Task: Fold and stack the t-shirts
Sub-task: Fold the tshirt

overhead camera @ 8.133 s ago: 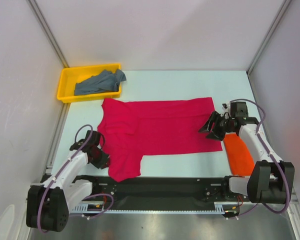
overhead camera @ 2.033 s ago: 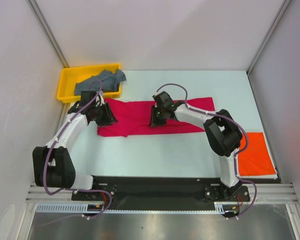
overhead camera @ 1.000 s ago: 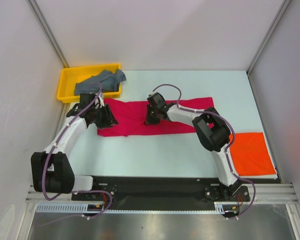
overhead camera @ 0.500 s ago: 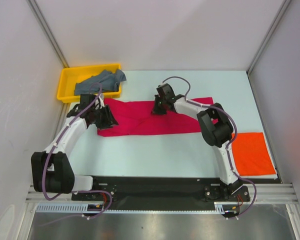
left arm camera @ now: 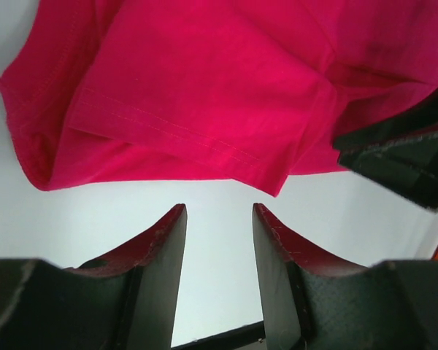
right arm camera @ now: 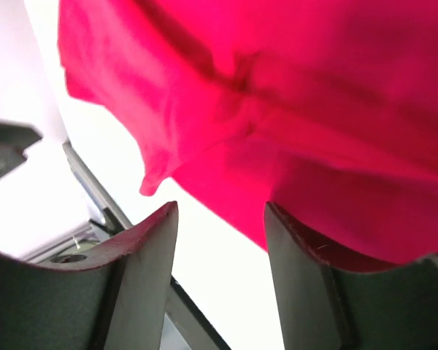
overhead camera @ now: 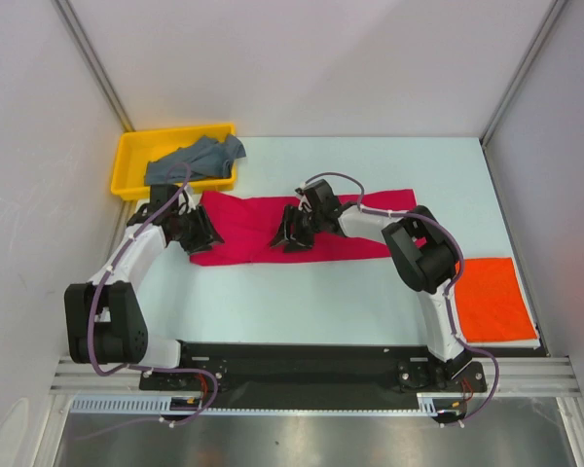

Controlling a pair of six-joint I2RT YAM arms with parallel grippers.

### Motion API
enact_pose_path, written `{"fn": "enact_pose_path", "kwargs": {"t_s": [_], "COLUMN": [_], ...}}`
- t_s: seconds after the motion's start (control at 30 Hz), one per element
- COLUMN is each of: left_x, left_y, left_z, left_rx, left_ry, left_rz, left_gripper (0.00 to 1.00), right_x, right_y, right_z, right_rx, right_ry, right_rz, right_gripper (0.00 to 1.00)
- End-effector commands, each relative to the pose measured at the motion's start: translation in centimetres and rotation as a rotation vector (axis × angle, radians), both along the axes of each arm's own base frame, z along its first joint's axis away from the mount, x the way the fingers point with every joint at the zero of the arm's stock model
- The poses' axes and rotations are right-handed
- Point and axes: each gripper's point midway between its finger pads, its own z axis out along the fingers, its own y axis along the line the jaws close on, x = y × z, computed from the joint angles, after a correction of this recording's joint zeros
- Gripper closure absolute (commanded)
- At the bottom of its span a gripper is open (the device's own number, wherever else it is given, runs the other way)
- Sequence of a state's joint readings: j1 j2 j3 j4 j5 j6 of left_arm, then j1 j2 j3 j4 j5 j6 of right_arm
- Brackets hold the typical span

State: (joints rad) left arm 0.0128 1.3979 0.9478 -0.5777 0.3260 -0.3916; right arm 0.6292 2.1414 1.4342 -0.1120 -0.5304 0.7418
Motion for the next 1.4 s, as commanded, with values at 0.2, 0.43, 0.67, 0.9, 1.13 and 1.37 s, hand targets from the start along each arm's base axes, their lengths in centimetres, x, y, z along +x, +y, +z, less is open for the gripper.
{"fn": "enact_pose_path", "kwargs": {"t_s": [0.2,0.43,0.67,0.9,1.13,1.37], "left_x": [0.2,-0.2,0.2,0.1,1.5,3.3], "left_y": [0.8,2.2,4.0,3.9,5.1,7.0], "left_z": [-1.3,-1.0,1.1,0.7,0.3,-2.2], "left_rx": [-0.1,-0.091,-0.06,-0.076,-0.03,0.005], "left_ry": [0.024,0.018,-0.036,-0.027,-0.029,0.017], "left_rz": [0.07,0.092,0.142,0.159,0.188,0.236], "left_gripper": [0.56,0.56,0.57,0.56,0.57,0.62], "right_x": [-1.2,-0.8,-1.6,-2.3,-3.4,-4.5], "right_y": [4.4,6.3,6.0,5.8,5.4,5.1], "right_z": [4.0,3.3,3.3,2.2,3.0,3.4], "right_rx": [0.209,0.261,0.228,0.208,0.162,0.127], "right_ry": [0.022,0.072,0.088,0.128,0.029,0.053], "right_rz": [0.066,0.073,0.039,0.029,0.128,0.201], "right_gripper": [0.47,0.6,0.58,0.56,0.5,0.44]}}
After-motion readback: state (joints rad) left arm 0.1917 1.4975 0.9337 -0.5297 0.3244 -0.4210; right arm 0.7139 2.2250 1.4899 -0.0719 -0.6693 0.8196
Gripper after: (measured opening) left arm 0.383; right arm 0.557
